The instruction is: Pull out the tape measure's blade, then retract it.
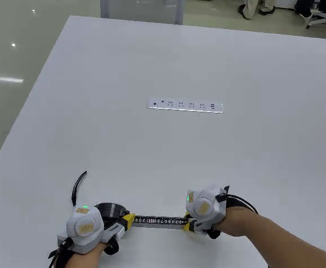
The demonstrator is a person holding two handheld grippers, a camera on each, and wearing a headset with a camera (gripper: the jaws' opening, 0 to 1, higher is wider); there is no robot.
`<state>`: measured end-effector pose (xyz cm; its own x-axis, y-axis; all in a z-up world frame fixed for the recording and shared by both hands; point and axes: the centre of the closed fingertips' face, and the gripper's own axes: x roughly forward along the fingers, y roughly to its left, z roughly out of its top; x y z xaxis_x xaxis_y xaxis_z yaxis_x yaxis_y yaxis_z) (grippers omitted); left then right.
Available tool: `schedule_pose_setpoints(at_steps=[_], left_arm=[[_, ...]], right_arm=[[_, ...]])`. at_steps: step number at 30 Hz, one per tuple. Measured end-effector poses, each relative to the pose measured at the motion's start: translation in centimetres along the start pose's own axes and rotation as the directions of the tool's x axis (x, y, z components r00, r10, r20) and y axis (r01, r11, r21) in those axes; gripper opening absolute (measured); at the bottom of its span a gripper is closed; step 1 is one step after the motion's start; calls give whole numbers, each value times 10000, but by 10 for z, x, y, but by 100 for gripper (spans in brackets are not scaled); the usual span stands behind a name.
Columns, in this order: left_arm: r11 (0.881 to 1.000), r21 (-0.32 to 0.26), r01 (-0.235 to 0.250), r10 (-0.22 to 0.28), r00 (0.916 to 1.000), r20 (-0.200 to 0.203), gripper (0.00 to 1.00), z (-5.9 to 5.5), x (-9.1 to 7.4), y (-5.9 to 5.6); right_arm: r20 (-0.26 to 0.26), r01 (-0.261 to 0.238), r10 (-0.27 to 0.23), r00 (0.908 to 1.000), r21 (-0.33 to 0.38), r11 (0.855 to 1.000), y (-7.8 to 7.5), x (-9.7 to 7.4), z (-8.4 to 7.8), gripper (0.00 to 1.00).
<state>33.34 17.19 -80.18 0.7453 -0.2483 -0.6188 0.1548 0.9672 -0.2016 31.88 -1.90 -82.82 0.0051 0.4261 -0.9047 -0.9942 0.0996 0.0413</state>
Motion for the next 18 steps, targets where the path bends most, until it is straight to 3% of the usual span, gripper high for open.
schedule_pose_setpoints(at_steps=[18], left_arm=[[10000, -29, 7, -7, 10000, 18, 64, 0, 0, 0]], right_arm=[[186, 31, -30, 9998, -31, 10000, 1, 6, 11, 15]])
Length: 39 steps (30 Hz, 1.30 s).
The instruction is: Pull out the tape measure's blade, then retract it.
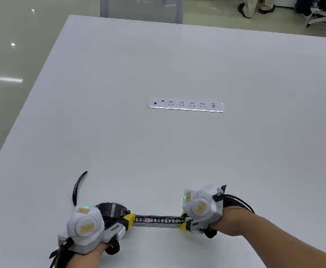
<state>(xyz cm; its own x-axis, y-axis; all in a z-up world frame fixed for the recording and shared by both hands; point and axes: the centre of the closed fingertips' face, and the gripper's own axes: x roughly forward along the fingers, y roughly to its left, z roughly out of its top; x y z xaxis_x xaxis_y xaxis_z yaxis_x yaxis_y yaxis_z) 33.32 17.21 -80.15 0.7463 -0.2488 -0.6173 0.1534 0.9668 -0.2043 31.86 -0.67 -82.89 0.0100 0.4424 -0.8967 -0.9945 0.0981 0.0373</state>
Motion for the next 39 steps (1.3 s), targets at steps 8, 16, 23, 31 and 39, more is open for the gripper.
schedule_pose_setpoints(at_steps=[8, 16, 23, 31, 39], left_arm=[[10000, -15, 6, -6, 10000, -5, 64, -1, 1, 0], [10000, -33, 8, -8, 10000, -17, 64, -1, 0, 0], [10000, -38, 1, -2, 10000, -13, 64, 0, 0, 0], [10000, -35, 84, -84, 10000, -50, 64, 0, -1, 0], [10000, -11, 70, -70, 10000, -40, 64, 0, 0, 0]], right_arm=[[48, 5, -4, 10000, -37, 10000, 1, 2, 5, 15], [117, -14, 15, 9999, -100, 9999, 1, 4, 11, 15], [252, 22, -23, 9997, 38, 10000, 2, 6, 16, 15], [386, -49, 49, 9992, -14, 10000, 4, 9, 23, 15], [447, -92, 93, 9990, -22, 10000, 4, 12, 26, 14]])
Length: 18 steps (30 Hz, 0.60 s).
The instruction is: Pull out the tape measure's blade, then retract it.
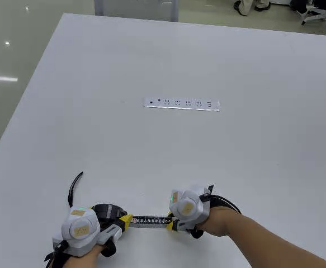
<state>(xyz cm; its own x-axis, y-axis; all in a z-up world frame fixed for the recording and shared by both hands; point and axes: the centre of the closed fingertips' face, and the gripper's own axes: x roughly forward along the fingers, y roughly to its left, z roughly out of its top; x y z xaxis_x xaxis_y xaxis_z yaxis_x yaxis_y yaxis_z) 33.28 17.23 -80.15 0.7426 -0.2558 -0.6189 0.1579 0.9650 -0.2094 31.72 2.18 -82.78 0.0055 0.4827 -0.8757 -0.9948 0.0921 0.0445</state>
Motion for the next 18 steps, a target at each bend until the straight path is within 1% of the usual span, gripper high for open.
schedule_pose_setpoints(at_steps=[11, 18], left_arm=[[10000, -30, -3, 3, 10000, -15, 64, 0, 0, 0], [10000, -52, 31, -31, 10000, -28, 64, 0, 0, 0]], right_arm=[[122, -28, 27, 9999, 91, 10000, 0, 3, 5, 15], [220, -90, 86, 9997, 153, 9998, 2, 7, 12, 15]])
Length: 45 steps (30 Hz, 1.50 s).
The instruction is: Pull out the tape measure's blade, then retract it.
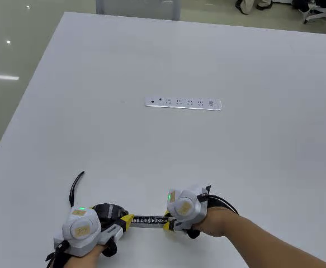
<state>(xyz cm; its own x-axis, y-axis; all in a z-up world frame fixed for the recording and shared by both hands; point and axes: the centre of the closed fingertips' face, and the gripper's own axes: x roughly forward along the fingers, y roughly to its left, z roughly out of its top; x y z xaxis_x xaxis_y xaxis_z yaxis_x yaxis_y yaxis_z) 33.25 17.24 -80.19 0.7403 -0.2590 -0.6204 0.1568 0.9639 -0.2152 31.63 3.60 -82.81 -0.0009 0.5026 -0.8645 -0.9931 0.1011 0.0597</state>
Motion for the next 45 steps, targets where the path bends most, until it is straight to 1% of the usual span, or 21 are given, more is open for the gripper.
schedule_pose_setpoints(at_steps=[23, 25, 28, 35, 38, 45], left_arm=[[10000, -56, 5, -5, 10000, 13, 64, 0, 0, 0], [10000, -46, 10, -10, 10000, 10, 64, 0, 0, 0], [10000, -73, 13, -13, 10000, 11, 64, 0, 0, 0], [10000, -73, 10, -10, 10000, 14, 64, 1, 0, 0], [10000, -78, 10, -10, 10000, 10, 64, 1, 0, 0], [9999, -120, 0, 0, 10000, -11, 64, 1, 0, 1]], right_arm=[[244, -22, 24, 9997, -67, 10000, 2, 7, 13, 15], [332, -94, 104, 9994, -302, 9995, 3, 8, 16, 15], [410, -95, 111, 9991, -405, 9991, 3, 9, 18, 15], [445, -104, 116, 9989, -291, 9995, 4, 12, 23, 15], [444, -121, 138, 9989, -384, 9992, 5, 13, 27, 15], [699, -234, 241, 9973, -106, 9997, 5, 17, 32, 14]])
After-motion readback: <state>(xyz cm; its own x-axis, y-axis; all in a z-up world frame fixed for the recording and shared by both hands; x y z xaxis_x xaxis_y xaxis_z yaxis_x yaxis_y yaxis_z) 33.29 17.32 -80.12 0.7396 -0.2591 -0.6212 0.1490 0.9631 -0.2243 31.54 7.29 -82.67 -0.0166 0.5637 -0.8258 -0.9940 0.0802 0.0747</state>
